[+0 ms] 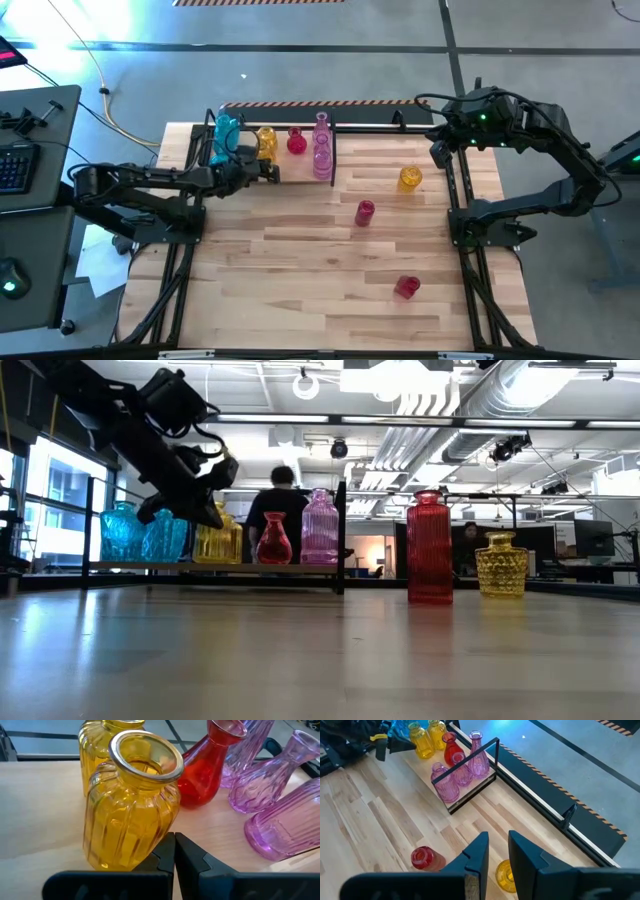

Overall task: Sort vases onto shelf
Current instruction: Put the bottom yellow vase on the shelf aligned with the other yellow vase

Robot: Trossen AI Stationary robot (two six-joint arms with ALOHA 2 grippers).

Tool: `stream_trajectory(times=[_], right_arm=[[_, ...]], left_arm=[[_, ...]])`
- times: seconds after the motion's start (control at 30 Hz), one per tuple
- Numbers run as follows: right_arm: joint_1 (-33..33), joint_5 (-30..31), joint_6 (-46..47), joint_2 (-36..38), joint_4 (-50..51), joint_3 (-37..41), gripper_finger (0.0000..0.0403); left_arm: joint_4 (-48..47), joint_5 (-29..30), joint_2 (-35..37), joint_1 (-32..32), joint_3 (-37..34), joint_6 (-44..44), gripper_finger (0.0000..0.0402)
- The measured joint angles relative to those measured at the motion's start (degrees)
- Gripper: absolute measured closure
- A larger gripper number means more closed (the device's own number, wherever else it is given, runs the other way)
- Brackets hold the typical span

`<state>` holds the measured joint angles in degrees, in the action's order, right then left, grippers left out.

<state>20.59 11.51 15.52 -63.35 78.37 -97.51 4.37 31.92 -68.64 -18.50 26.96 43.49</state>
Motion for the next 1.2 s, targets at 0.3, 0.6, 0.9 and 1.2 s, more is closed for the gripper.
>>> stream_trajectory(times=[0.3,0.6,0.9,1.2], right_arm=[[0.01,-0.07,0.11,0.0,-0.01,0.0,0.0347],[0.0,-0.14,0.12,0.0,-0.1,0.0,0.0347],[0.01,-0.15,0.12,0.0,-0.72,0.0,0.0347],[0.0,-0.99,0.78,0.0,-0.7,0.0,0.0347]], left_arm=[[0.01,-3.05,0.0,-2.02,0.0,-2.68,0.0401],[0.32,-3.23,0.0,-2.16,0.0,-4.45,0.0401],[0.32,-4.41,0.0,-2.16,0.0,-4.77,0.0401],[4.05,-7.78,0.0,0.26,0.81,-9.18,0.0401]])
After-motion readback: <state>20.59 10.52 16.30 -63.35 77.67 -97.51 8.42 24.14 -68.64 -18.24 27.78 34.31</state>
